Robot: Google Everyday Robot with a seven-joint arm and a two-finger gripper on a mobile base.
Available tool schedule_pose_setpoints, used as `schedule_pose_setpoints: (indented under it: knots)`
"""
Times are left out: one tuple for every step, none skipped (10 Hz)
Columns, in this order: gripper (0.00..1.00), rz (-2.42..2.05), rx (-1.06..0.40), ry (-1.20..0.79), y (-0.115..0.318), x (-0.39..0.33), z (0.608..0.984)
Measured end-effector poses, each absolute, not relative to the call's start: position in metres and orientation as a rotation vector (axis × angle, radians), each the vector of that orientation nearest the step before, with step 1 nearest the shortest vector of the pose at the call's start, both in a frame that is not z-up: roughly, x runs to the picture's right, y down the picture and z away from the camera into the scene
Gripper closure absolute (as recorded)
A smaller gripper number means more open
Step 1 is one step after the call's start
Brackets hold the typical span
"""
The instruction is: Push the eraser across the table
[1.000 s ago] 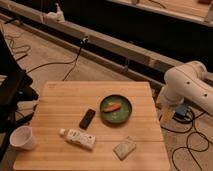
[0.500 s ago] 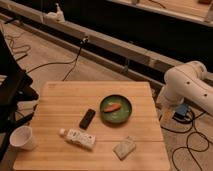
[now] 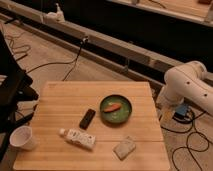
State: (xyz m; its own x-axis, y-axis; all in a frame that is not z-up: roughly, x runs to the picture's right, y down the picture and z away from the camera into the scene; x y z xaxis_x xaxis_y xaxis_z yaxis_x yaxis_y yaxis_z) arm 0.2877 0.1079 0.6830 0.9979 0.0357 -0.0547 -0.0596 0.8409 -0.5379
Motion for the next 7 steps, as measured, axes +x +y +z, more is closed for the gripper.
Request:
schedule_pose_setpoints:
  knots:
    - [0.37, 0.050, -0.569, 0.043, 0.108, 0.288, 0.683]
    - [0.45, 0.051, -0.568, 0.041, 0.108, 0.287, 0.683]
    - [0.55, 0.054, -0.564, 0.034, 0.107, 0.286, 0.683]
    - [0.66, 0.054, -0.557, 0.023, 0.105, 0.283, 0.683]
    - [0.74, 0.053, -0.552, 0.013, 0.102, 0.281, 0.684]
    - [0.83, 0.051, -0.543, 0.002, 0.098, 0.277, 0.684]
    - [0.93, 0.042, -0.533, -0.012, 0.091, 0.269, 0.685]
